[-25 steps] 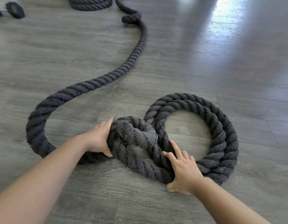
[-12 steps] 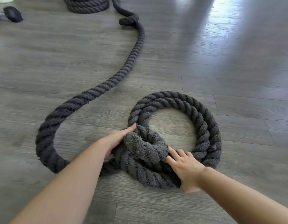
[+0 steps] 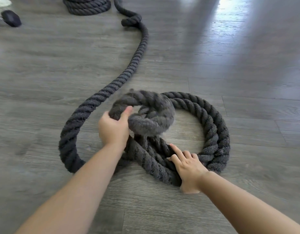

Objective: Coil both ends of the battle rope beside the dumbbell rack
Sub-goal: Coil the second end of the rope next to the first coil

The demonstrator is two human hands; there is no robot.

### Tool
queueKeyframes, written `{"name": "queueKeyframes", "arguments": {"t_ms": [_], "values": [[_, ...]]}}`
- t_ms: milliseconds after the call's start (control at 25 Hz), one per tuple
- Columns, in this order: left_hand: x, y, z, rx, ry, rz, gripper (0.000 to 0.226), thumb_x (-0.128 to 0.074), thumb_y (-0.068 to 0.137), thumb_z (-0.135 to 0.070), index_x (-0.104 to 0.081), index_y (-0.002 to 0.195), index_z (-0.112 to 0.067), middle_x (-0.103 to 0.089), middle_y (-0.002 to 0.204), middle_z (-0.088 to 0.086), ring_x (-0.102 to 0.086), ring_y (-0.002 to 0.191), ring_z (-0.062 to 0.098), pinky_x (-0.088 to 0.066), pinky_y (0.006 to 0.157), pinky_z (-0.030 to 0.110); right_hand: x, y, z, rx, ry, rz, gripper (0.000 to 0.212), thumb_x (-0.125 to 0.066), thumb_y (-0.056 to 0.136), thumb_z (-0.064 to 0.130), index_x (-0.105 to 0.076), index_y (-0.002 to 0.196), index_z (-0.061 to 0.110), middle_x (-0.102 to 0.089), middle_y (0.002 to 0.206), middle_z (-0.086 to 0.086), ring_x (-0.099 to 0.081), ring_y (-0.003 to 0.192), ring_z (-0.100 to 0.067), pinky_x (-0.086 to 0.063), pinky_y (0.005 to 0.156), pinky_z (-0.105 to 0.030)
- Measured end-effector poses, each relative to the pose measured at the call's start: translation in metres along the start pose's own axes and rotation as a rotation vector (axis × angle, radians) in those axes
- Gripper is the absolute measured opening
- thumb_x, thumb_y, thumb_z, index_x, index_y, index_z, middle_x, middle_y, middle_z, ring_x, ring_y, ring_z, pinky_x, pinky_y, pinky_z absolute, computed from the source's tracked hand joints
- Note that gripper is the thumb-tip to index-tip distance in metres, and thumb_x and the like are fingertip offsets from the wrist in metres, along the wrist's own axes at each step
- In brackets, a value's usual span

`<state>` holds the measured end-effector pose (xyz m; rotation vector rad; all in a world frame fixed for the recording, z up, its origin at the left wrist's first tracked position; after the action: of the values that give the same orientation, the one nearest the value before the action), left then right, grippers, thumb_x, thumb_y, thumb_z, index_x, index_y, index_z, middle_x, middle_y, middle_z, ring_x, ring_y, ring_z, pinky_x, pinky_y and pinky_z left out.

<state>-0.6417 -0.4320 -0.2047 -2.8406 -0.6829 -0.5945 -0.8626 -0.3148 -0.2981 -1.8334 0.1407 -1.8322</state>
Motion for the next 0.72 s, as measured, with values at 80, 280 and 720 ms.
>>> {"name": "queueKeyframes", "arguments": {"t_ms": [80,280,720], "values": [[0.013,-0.01,0.011,0.237,-0.125,-0.279,0.051,-0.076,0.079,-0.056,-0.069,0.099,-0.009,-0.069,0.09,-0.001,-0.064,0.081,0.017,-0.045,0.063,0.023,0.0,0.002,0.002,-0.009,0.012,-0.002,0.095,-0.068,0.069,0.036,-0.02,0.15,0.024,0.018,0.164,-0.006,-0.028,0.135,-0.035,-0.031,0.109,-0.046],[0.031,-0.026,0.046,0.722,-0.588,-0.43,0.064,-0.081,0.069,-0.057,-0.063,0.096,-0.001,-0.069,0.09,0.004,-0.065,0.078,0.025,-0.049,0.068,0.032,-0.001,0.001,0.0,-0.037,0.033,-0.001,0.095,-0.068,0.067,0.033,-0.021,0.149,0.026,0.018,0.164,-0.004,-0.026,0.136,-0.032,-0.029,0.11,-0.047],[0.082,0.014,0.0,0.407,-0.465,0.948,0.082,-0.085,0.024,-0.077,-0.081,0.077,-0.014,-0.075,0.076,0.008,-0.072,0.066,0.02,-0.057,0.058,0.026,-0.002,0.0,0.0,-0.045,0.057,-0.035,0.093,-0.067,0.067,0.034,-0.024,0.149,0.027,0.014,0.164,-0.003,-0.027,0.136,-0.032,-0.03,0.11,-0.046]]}}
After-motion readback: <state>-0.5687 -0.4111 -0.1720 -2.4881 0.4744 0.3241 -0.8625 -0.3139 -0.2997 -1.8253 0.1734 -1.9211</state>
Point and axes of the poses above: each hand's wrist, its own y-axis towards the middle knuckle, its own x-axis out of the back of the hand, z = x × y, the point moved 4 cm from there along y, towards the middle knuckle
